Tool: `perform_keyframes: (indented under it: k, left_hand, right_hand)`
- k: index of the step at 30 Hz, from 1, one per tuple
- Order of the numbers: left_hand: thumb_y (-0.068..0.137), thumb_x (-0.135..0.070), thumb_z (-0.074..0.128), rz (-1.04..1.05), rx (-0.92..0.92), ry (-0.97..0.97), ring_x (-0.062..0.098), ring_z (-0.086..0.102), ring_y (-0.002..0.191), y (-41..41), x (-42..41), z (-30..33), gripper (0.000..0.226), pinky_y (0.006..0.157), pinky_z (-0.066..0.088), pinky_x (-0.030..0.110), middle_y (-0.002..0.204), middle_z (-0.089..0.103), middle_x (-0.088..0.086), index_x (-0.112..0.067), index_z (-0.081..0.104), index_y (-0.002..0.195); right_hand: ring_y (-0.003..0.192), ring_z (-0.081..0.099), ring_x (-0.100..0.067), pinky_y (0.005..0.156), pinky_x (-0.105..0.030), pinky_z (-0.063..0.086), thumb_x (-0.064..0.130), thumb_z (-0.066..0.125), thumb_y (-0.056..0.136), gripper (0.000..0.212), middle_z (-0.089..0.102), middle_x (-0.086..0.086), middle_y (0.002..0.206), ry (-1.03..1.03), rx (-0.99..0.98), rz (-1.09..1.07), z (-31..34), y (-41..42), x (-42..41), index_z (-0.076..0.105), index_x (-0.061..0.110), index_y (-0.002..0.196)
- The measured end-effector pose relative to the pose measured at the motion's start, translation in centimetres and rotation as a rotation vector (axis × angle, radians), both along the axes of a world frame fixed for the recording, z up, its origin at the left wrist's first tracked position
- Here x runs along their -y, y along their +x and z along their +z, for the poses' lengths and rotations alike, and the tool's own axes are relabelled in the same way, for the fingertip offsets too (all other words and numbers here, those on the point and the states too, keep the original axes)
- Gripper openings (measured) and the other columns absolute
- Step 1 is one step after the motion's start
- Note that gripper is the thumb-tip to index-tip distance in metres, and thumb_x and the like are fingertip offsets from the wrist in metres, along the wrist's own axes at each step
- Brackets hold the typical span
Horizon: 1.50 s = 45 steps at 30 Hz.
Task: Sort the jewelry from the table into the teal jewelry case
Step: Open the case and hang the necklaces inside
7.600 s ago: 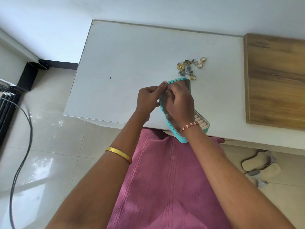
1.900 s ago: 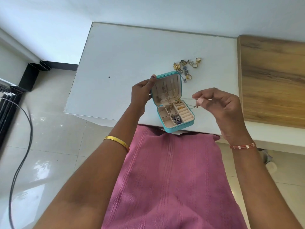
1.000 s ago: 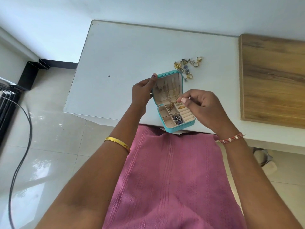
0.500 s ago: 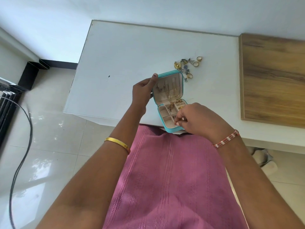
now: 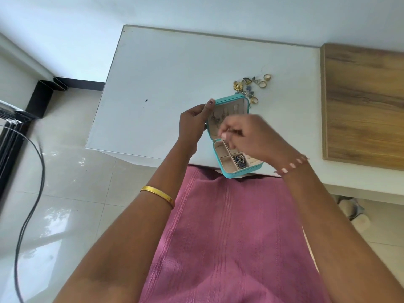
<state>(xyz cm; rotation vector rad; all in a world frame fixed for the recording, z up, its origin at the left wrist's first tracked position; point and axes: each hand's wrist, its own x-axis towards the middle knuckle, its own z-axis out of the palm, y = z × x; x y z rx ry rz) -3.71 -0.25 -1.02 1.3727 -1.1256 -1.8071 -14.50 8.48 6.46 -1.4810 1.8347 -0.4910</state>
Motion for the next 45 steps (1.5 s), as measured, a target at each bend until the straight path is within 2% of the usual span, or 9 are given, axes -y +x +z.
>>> perform_keyframes:
  k: [3, 7, 10, 13, 17, 22, 28, 36, 45]
  left_hand:
    - [0.090, -0.032, 0.060, 0.005, 0.016, 0.003, 0.019, 0.063, 0.082, 0.1, 0.1, -0.4, 0.022, 0.076, 0.054, 0.031, 0.087, 0.068, 0.006, -0.013, 0.070, 0.086]
    - [0.090, -0.033, 0.059, 0.013, 0.021, 0.014, 0.021, 0.064, 0.087, 0.1, 0.2, -0.5, 0.026, 0.079, 0.055, 0.032, 0.093, 0.068, 0.009, -0.009, 0.069, 0.095]
    - [0.090, -0.035, 0.060, 0.019, 0.022, 0.025, 0.025, 0.065, 0.094, 0.2, 0.5, -0.6, 0.029, 0.080, 0.055, 0.033, 0.100, 0.069, 0.012, -0.009, 0.069, 0.099]
    - [0.090, -0.034, 0.060, -0.006, 0.023, 0.014, 0.023, 0.063, 0.091, -0.2, 0.3, -0.5, 0.027, 0.078, 0.055, 0.032, 0.097, 0.068, 0.010, -0.010, 0.069, 0.096]
    - [0.090, -0.034, 0.060, 0.018, 0.025, 0.023, 0.023, 0.064, 0.091, 0.1, 0.5, -0.5, 0.027, 0.078, 0.055, 0.032, 0.098, 0.068, 0.010, -0.010, 0.068, 0.098]
    - [0.090, -0.033, 0.059, 0.019, 0.022, 0.023, 0.021, 0.063, 0.089, 0.2, 0.5, -0.6, 0.029, 0.072, 0.054, 0.027, 0.098, 0.067, 0.010, -0.007, 0.067, 0.101]
    - [0.090, -0.034, 0.059, 0.040, 0.028, 0.025, 0.023, 0.064, 0.092, 0.2, 0.6, -0.8, 0.029, 0.072, 0.054, 0.028, 0.101, 0.068, 0.012, -0.008, 0.067, 0.100]
    - [0.090, -0.035, 0.058, 0.053, 0.031, 0.028, 0.022, 0.065, 0.089, 0.3, 0.8, -0.9, 0.029, 0.076, 0.056, 0.029, 0.097, 0.068, 0.008, -0.009, 0.068, 0.098]
    - [0.090, -0.034, 0.059, 0.053, 0.026, 0.027, 0.022, 0.063, 0.089, 0.0, 1.2, -0.8, 0.031, 0.077, 0.055, 0.030, 0.095, 0.067, 0.008, -0.006, 0.067, 0.101]
  right_hand:
    - [0.045, 0.050, 0.006, 0.046, -0.004, 0.036, 0.007, 0.056, 0.089, 0.010, 0.062, 0.000, 0.063, -0.099, 0.094, -0.157, 0.3, -0.8, -1.0, 0.064, 0.012, 0.089]
    - [0.046, 0.050, 0.012, 0.047, -0.001, 0.034, 0.008, 0.060, 0.087, 0.017, 0.068, -0.005, 0.068, 0.048, 0.060, -0.127, -0.5, -1.2, -2.5, 0.063, 0.012, 0.104]
    - [0.051, 0.053, 0.013, 0.051, -0.007, 0.043, 0.012, 0.062, 0.085, 0.022, 0.071, -0.003, 0.072, 0.065, -0.014, -0.132, -0.7, -1.5, -3.2, 0.063, 0.012, 0.108]
    - [0.071, 0.062, -0.007, 0.070, -0.033, 0.054, 0.016, 0.065, 0.084, 0.015, 0.073, -0.007, 0.082, 0.124, -0.163, -0.083, -1.2, -1.3, -3.3, 0.067, 0.012, 0.098]
    - [0.088, 0.062, -0.022, 0.071, -0.027, 0.046, 0.022, 0.063, 0.084, 0.011, 0.070, -0.005, 0.094, 0.157, -0.335, 0.072, -1.2, -0.6, -4.2, 0.070, 0.016, 0.091]
    - [0.094, 0.060, -0.023, 0.065, -0.023, 0.031, 0.031, 0.052, 0.092, 0.022, 0.067, -0.005, 0.104, 0.095, -0.472, 0.153, -0.4, 0.1, -5.9, 0.059, 0.020, 0.110]
    - [0.095, 0.063, -0.030, 0.071, -0.033, 0.046, 0.026, 0.043, 0.096, 0.051, 0.065, -0.013, 0.110, 0.101, -0.594, 0.059, -0.4, -0.7, -6.3, 0.023, 0.019, 0.143]
    - [0.094, 0.062, -0.026, 0.068, -0.025, 0.040, 0.025, 0.051, 0.093, 0.023, 0.069, -0.007, 0.109, -0.017, -0.384, 0.121, -1.2, -1.2, -6.7, 0.067, 0.020, 0.109]
    - [0.051, 0.056, -0.019, 0.056, -0.021, 0.032, 0.017, 0.066, 0.070, 0.006, 0.064, 0.001, 0.057, -0.169, -0.469, 0.261, -2.3, 0.5, -6.8, 0.071, 0.018, 0.065]
